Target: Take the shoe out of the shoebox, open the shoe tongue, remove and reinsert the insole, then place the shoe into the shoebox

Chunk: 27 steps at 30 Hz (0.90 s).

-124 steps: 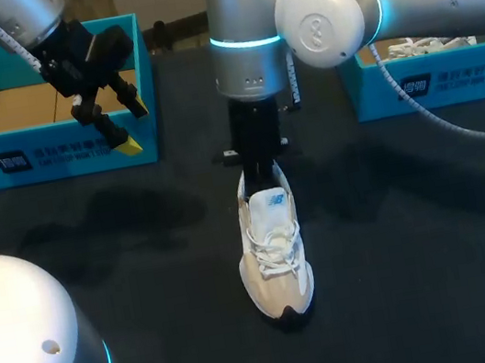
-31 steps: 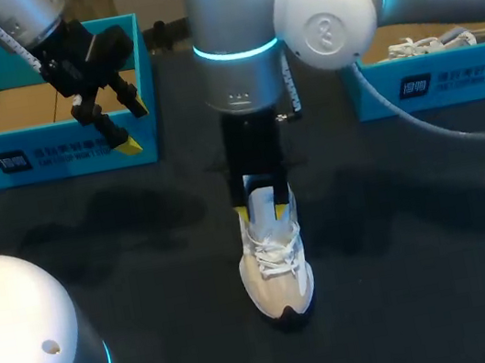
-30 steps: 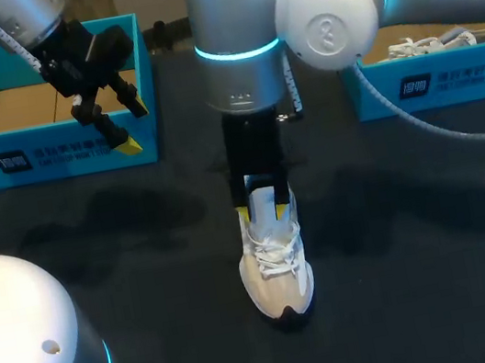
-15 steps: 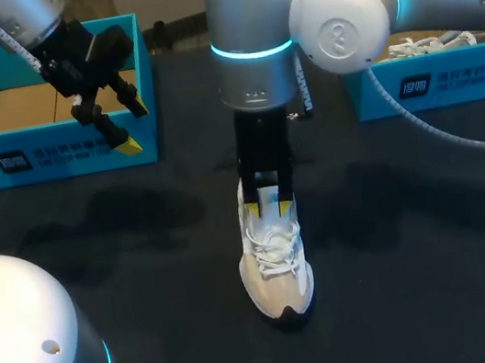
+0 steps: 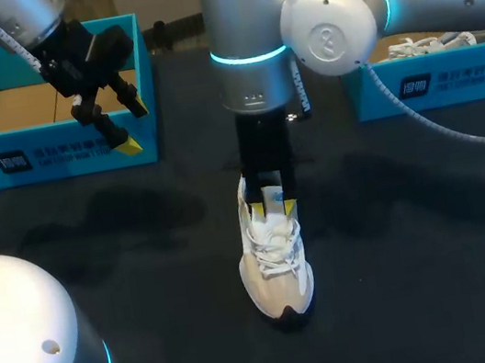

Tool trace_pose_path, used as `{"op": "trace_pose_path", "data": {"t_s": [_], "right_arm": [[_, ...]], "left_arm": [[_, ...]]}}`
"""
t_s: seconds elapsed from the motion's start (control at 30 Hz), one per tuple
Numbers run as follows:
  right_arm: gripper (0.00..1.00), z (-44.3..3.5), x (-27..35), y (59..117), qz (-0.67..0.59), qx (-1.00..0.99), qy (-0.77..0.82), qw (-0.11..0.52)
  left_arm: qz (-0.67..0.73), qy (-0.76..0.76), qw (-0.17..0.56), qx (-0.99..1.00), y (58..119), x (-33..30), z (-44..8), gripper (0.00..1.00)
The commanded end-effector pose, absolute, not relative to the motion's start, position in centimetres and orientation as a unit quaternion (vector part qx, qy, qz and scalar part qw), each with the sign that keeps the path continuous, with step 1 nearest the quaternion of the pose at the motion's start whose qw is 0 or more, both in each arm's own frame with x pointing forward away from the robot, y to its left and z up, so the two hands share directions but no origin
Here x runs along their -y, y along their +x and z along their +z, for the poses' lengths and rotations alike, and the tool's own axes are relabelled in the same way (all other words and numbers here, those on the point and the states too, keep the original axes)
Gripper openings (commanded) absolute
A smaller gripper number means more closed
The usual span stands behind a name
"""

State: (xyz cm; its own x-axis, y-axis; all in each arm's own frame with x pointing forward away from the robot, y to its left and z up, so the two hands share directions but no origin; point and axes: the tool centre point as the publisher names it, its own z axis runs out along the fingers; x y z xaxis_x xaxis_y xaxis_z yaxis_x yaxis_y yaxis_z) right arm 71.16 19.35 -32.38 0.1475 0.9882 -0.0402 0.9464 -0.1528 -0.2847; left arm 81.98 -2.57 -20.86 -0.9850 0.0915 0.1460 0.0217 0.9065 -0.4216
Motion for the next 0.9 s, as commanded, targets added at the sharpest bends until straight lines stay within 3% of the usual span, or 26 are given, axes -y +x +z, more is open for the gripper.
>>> {"op": "trace_pose_path", "data": {"t_s": [0.03,0.27,0.37,0.63,0.9], "right_arm": [[0.35,-32.6,-20.4,71.4,0.113,0.647,-0.748,0.095],[0.30,-31.8,-20.7,70.8,0.118,0.648,-0.747,0.090],[0.19,-31.9,-20.3,70.6,0.121,0.642,-0.752,0.089],[0.18,-33.4,-19.8,71.5,0.116,0.646,-0.748,0.097],[0.23,-34.2,-20.3,71.8,0.119,0.655,-0.739,0.107]], "left_arm": [[0.214,-0.029,0.080,0.973,81.9,2.5,-20.8,1.00],[0.214,-0.029,0.080,0.973,81.9,2.5,-20.8,1.00],[0.214,-0.029,0.080,0.973,81.9,2.5,-20.8,1.00],[0.214,-0.029,0.080,0.973,81.9,2.5,-20.8,1.00],[0.214,-0.029,0.080,0.973,81.9,2.5,-20.8,1.00]]}}
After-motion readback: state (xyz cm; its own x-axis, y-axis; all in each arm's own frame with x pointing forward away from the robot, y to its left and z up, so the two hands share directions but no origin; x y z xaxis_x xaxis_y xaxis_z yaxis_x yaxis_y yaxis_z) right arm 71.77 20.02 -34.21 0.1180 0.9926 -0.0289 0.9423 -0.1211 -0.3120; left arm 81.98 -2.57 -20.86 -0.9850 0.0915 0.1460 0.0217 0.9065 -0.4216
